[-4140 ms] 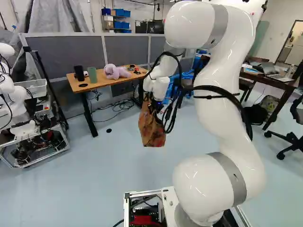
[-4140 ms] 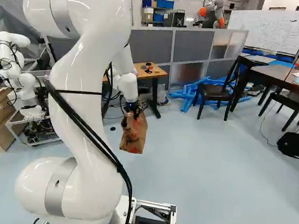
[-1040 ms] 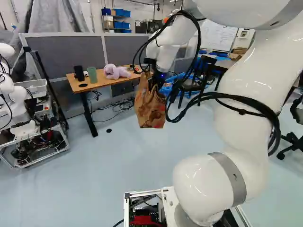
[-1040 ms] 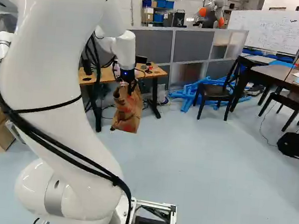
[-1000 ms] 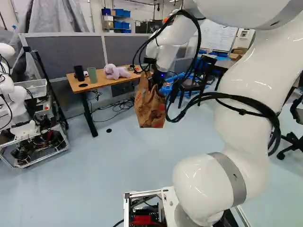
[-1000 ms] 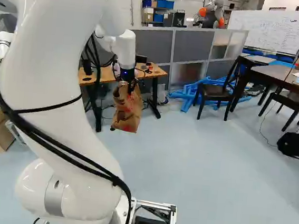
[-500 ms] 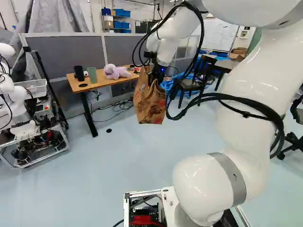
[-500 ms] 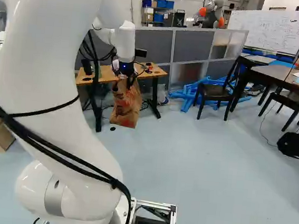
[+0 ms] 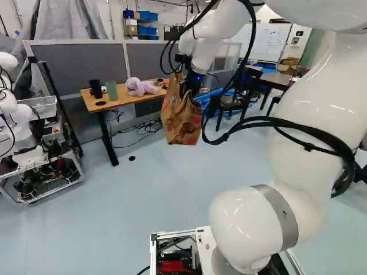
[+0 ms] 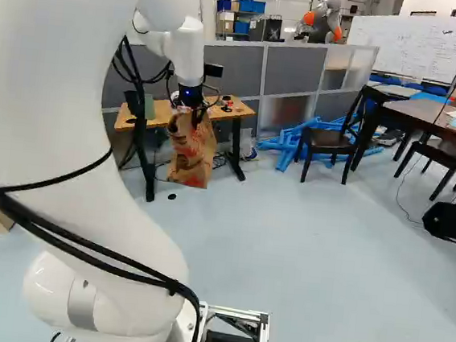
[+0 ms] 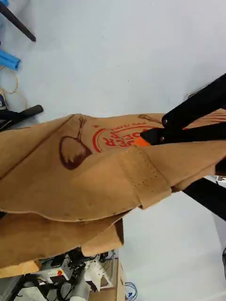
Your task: Pick up the bag on the ground and place it on the table
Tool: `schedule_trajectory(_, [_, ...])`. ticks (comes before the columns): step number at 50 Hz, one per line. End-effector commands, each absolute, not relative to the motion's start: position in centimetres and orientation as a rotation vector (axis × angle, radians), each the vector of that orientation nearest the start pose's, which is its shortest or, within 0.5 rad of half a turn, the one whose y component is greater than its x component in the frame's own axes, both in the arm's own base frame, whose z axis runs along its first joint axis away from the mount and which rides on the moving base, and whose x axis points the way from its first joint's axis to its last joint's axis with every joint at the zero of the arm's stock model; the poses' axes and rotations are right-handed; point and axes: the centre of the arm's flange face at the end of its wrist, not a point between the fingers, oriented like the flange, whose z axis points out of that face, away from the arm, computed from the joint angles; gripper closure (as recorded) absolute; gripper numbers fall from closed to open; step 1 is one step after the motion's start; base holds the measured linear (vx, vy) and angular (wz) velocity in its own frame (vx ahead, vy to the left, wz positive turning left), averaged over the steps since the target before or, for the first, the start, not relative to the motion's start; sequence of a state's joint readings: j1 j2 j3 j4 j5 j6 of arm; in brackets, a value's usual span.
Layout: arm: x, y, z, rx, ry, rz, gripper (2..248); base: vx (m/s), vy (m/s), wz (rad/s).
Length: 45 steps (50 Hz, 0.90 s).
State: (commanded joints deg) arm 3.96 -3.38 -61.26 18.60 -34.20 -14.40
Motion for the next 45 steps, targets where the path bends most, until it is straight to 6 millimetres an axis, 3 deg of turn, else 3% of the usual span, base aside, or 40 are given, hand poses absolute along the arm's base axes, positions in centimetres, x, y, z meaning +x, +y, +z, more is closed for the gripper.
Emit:
schedule_trajectory(29, [48.3, 5.2, 61.1, -2.825, -0.107, -0.680, 229, 0.000, 0.000, 0.000])
schedule_trajectory(45, [47.7, 4.9, 63.0, -2.864, -0.187, -0.714, 229, 0.000, 0.000, 0.000])
